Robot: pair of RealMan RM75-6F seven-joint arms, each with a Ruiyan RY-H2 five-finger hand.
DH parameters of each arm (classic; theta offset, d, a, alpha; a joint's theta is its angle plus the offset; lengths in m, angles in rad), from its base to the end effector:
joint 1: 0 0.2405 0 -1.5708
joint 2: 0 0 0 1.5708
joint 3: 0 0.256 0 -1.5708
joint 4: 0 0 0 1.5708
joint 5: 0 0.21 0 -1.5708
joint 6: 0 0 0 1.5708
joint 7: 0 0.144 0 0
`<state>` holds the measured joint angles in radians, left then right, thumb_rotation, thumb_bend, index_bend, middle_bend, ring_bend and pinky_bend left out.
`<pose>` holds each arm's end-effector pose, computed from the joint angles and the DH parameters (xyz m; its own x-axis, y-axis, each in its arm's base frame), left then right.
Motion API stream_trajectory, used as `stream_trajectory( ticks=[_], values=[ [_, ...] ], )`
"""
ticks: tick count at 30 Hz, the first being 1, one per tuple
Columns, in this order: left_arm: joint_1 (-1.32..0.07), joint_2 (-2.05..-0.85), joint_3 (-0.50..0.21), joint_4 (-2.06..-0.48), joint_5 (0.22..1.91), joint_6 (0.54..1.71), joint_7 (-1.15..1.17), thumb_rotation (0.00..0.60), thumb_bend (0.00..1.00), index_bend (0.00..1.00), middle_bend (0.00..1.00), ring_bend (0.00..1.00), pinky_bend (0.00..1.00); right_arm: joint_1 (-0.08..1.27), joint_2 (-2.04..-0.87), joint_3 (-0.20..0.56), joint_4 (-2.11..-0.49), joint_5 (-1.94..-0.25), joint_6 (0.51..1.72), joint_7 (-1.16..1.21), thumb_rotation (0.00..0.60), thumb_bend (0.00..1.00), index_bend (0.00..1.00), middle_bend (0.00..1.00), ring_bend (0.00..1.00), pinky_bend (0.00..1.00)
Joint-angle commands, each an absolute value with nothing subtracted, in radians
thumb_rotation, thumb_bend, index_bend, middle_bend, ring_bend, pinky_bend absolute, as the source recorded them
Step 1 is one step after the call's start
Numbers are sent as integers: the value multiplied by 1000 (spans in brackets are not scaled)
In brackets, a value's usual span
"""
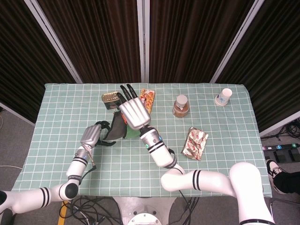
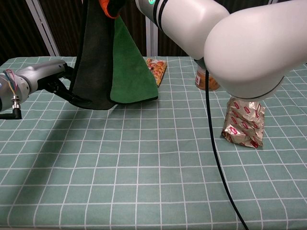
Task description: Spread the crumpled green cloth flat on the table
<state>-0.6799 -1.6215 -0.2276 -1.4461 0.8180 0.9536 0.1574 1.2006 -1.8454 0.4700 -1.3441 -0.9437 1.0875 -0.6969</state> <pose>-0.1866 0.3398 -0.0325 0.0310 0.3899 0.9203 0.9989 0.0204 -0.0423 0.0740 -0.3805 -0.0377 0.3802 0.0814 0.9213 -0.7630 -0.5353 0.3622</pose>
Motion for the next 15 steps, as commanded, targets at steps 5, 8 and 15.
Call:
stream_trajectory(
  ticks=[5, 8, 15],
  values=[
    [-669, -1625, -235, -1446, 830, 961, 138, 495, 68, 530, 249, 170, 333, 1187, -1826, 459, -1369, -938, 1093, -684, 600, 547, 742, 209, 18, 0],
    [-668, -1628, -245, -1444, 822, 958, 129, 502, 136, 571, 270, 181, 333, 1183, -1820, 456, -1381, -937, 1096, -677, 600, 547, 742, 208, 18, 0],
    [-659, -1642, -254, -1435, 843, 986, 116, 600, 332, 710, 388, 244, 336, 1168, -1800, 452, -1415, -943, 1109, -653, 600, 548, 742, 208, 17, 0]
  ],
)
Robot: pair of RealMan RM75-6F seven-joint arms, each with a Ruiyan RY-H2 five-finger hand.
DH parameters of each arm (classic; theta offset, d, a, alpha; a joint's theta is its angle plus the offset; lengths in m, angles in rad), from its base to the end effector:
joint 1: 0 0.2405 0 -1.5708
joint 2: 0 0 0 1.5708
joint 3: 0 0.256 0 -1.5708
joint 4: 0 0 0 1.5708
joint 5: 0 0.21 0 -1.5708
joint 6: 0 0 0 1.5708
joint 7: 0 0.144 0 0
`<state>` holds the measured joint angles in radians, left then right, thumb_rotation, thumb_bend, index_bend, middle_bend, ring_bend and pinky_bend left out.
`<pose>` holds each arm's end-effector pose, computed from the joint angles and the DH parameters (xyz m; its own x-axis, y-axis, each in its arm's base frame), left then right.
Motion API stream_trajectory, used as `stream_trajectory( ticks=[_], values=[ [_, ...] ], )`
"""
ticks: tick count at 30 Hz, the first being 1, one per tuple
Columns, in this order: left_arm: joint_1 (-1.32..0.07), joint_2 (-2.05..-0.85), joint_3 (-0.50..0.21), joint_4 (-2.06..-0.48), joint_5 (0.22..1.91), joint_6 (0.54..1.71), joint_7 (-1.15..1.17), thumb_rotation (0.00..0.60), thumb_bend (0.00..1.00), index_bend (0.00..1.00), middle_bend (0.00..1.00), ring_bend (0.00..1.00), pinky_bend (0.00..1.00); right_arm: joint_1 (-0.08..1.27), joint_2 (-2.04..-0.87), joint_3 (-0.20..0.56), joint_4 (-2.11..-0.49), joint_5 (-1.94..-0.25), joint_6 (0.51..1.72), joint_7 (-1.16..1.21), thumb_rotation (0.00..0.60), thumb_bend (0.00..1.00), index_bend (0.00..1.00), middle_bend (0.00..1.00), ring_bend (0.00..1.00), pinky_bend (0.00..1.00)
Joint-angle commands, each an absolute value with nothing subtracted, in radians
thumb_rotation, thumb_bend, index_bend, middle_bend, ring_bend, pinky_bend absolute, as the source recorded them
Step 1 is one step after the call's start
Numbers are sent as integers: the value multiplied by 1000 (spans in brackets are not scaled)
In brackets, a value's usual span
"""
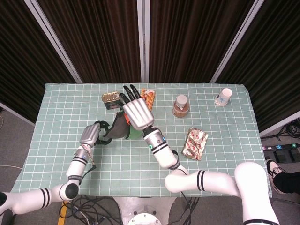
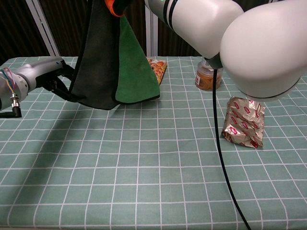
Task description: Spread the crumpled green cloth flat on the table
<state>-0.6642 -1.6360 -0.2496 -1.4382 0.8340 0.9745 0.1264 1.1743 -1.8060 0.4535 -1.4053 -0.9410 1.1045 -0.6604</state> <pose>-0.1860 0.3414 -0.0307 -0.0146 0.3566 0.9341 0.9993 0.0384 0.0010 0.0663 -0.3769 -0.0288 0.3472 0.0562 0.9361 -0.7801 -0.5367 0.3215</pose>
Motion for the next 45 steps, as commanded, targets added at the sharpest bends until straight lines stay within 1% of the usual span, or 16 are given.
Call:
stream_trajectory(
  ticks=[1, 3, 6, 9, 16, 20, 24, 27, 32, 40, 43, 45],
  values=[
    [-654, -1646, -259, -1433, 852, 994, 103, 600, 349, 727, 405, 257, 338, 1162, -1796, 448, -1424, -946, 1114, -646, 600, 548, 742, 207, 17, 0],
    [-647, -1648, -265, -1431, 865, 1003, 82, 600, 388, 765, 436, 280, 346, 1150, -1787, 443, -1438, -949, 1118, -633, 600, 549, 742, 207, 17, 0],
    [-632, -1640, -272, -1439, 893, 1016, 46, 600, 400, 789, 449, 283, 346, 1125, -1767, 429, -1464, -961, 1125, -603, 600, 548, 742, 208, 16, 0],
    [-616, -1613, -272, -1465, 924, 1029, 26, 600, 400, 796, 452, 283, 346, 1089, -1737, 410, -1511, -978, 1127, -555, 600, 549, 741, 208, 16, 0],
    [-577, -1504, -261, -1576, 992, 1063, 21, 600, 401, 796, 452, 283, 346, 993, -1633, 367, -1640, -1052, 1149, -435, 600, 547, 742, 208, 13, 0],
    [-561, -1457, -271, -1633, 1010, 1080, 6, 600, 395, 793, 452, 283, 346, 943, -1588, 342, -1697, -1099, 1175, -382, 600, 547, 741, 208, 15, 0],
    [-552, -1429, -281, -1671, 1039, 1100, -11, 600, 394, 793, 452, 283, 346, 908, -1549, 328, -1731, -1120, 1170, -325, 600, 547, 741, 208, 13, 0],
    [-566, -1428, -296, -1658, 1042, 1097, -6, 600, 392, 793, 452, 283, 346, 908, -1539, 333, -1711, -1118, 1148, -301, 600, 548, 741, 208, 14, 0],
    [-615, -1454, -357, -1577, 1000, 1087, 8, 600, 392, 793, 452, 283, 346, 937, -1546, 355, -1652, -1122, 1081, -239, 600, 547, 741, 208, 9, 0],
    [-684, -1537, -466, -1408, 949, 1162, 21, 600, 394, 793, 452, 283, 346, 1004, -1585, 413, -1471, -1180, 1021, -100, 600, 545, 741, 209, 6, 0],
    [-697, -1554, -480, -1371, 942, 1176, 24, 600, 391, 790, 452, 283, 346, 1021, -1585, 421, -1413, -1206, 1006, -56, 600, 545, 741, 210, 3, 0],
    [-696, -1564, -472, -1360, 952, 1189, 26, 600, 388, 788, 452, 283, 346, 1025, -1586, 416, -1385, -1225, 998, -24, 600, 544, 740, 213, 3, 0]
  ],
)
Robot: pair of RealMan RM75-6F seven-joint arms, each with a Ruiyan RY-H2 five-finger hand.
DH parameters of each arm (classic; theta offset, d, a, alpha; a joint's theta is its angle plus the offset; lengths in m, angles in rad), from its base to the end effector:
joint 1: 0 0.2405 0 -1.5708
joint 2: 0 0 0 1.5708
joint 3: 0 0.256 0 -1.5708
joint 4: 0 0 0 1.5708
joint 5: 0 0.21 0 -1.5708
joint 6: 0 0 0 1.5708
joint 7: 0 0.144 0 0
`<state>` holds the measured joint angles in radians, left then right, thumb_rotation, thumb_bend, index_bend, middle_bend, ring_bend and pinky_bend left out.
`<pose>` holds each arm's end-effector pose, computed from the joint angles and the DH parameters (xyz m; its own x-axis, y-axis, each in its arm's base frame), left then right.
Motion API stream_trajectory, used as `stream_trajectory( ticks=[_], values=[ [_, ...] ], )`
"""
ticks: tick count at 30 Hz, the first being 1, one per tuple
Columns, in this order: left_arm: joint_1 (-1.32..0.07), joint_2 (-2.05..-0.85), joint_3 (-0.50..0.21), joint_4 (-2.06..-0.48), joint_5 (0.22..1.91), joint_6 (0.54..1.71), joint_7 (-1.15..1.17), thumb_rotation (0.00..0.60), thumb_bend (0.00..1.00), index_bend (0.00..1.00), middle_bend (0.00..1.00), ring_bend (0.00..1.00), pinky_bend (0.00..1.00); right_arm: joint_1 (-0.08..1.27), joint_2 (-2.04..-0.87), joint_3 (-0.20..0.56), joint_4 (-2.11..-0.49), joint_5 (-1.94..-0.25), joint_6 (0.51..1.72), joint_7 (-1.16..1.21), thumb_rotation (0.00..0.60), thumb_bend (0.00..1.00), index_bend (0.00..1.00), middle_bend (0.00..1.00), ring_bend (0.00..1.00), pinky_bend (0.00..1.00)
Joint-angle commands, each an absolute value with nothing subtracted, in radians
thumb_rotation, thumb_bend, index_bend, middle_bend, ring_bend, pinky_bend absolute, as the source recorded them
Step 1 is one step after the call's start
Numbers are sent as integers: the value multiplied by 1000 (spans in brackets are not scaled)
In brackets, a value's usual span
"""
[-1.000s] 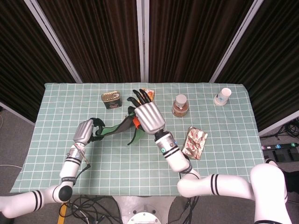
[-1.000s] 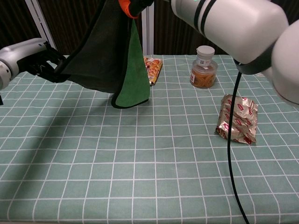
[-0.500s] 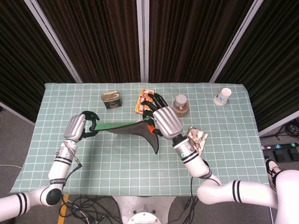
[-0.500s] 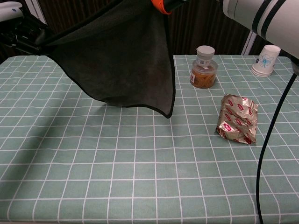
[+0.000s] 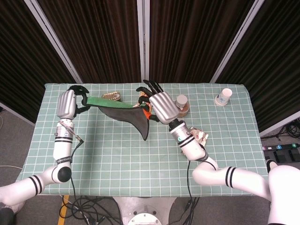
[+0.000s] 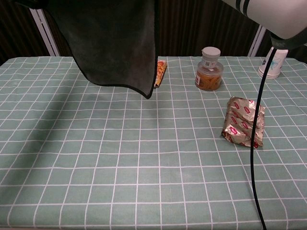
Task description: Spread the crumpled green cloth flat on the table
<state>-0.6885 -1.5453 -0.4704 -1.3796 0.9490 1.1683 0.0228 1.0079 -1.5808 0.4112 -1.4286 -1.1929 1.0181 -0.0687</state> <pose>-0.1665 0.4062 0.0790 -0.0881 -0.0981 0.9913 0.9952 -0.0517 0.0834 0.0007 -0.4015 0.0294 0.0972 -0.0823 0.9919 -0.8166 -0.5763 0.0322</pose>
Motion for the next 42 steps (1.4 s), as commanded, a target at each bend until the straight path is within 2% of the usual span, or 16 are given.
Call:
stream_trajectory(
  ticks=[1, 10, 19, 29, 42],
  values=[
    [-692, -1571, -462, -1354, 960, 1195, 26, 600, 389, 787, 452, 283, 346, 1027, -1588, 406, -1365, -1240, 991, -3, 600, 543, 740, 214, 2, 0],
    [-633, -1628, -309, -1322, 1071, 1239, 44, 600, 389, 786, 452, 283, 346, 1017, -1631, 262, -1236, -1392, 946, 159, 600, 541, 741, 219, 0, 0],
    [-570, -1582, -186, -1408, 1208, 1278, 92, 600, 388, 786, 452, 283, 346, 987, -1643, 176, -1255, -1498, 986, 242, 600, 539, 741, 223, 0, 0],
    [-527, -1493, -100, -1542, 1261, 1245, 169, 600, 388, 786, 452, 283, 346, 956, -1653, 117, -1309, -1556, 1015, 247, 600, 540, 741, 223, 0, 0],
    [-503, -1420, -14, -1629, 1311, 1171, 232, 600, 388, 785, 449, 283, 346, 910, -1671, 39, -1362, -1593, 1012, 251, 600, 539, 740, 223, 0, 0]
  ],
)
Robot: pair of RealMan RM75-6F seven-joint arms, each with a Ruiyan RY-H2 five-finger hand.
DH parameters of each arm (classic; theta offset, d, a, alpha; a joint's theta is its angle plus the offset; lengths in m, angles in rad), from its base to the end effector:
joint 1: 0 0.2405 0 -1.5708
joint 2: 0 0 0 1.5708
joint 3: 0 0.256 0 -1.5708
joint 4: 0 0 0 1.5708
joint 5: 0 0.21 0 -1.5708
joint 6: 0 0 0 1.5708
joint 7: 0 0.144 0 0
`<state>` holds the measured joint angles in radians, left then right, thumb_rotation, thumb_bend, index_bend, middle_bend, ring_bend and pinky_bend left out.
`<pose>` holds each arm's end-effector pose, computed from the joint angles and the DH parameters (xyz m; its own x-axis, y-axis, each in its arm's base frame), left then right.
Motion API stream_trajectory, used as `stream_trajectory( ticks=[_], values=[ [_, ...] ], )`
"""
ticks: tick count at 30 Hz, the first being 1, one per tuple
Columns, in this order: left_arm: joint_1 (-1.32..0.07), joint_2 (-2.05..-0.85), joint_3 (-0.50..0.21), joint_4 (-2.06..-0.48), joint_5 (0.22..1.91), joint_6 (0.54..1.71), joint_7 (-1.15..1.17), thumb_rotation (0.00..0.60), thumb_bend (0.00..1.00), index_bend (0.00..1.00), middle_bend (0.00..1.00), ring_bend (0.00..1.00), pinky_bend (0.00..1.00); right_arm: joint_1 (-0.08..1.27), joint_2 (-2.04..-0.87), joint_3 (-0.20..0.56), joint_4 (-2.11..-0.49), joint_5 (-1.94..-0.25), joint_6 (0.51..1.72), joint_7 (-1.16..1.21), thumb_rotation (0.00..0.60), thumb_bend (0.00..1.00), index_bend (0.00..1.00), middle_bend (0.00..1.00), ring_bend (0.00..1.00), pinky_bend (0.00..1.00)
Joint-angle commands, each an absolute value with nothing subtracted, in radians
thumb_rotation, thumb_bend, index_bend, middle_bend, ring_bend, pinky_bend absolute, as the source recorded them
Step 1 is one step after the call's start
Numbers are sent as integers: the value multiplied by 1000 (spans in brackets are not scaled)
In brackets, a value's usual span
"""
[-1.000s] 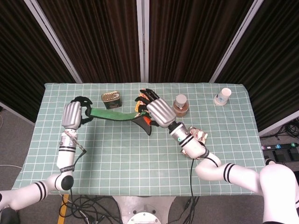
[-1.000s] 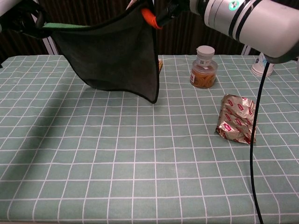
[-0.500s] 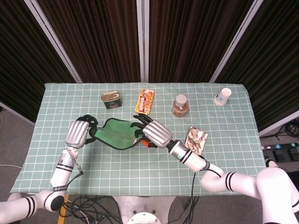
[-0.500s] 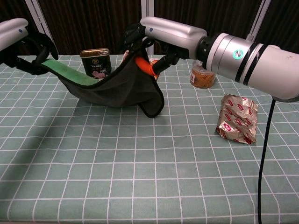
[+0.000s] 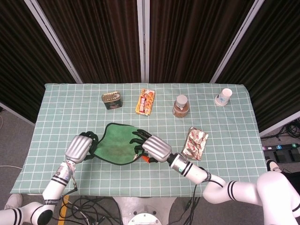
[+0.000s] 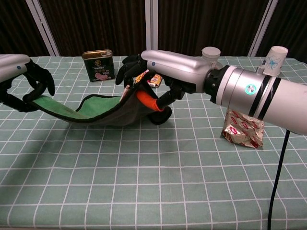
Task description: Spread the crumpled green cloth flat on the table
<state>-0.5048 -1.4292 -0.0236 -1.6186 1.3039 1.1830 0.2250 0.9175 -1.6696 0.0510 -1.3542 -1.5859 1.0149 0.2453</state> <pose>-0.2086 0.2693 0.0197 0.3680 0.2456 0.8968 0.9091 -0.2973 -0.2916 -0.0662 -0.3110 -0.0624 0.2897 -0.3969 0.8710 -0.6913 -0.7161 -0.0964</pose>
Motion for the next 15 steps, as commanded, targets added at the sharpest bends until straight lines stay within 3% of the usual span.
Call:
stream_trajectory(
  ticks=[1, 15],
  values=[
    [-503, -1415, -7, -1635, 1316, 1161, 235, 600, 388, 785, 449, 283, 346, 906, -1671, 30, -1364, -1597, 1010, 249, 600, 539, 740, 223, 0, 0],
    [-524, -1378, 53, -1688, 1309, 1036, 347, 600, 394, 783, 440, 283, 346, 863, -1683, -39, -1354, -1625, 987, 282, 600, 540, 741, 222, 0, 0]
  ],
)
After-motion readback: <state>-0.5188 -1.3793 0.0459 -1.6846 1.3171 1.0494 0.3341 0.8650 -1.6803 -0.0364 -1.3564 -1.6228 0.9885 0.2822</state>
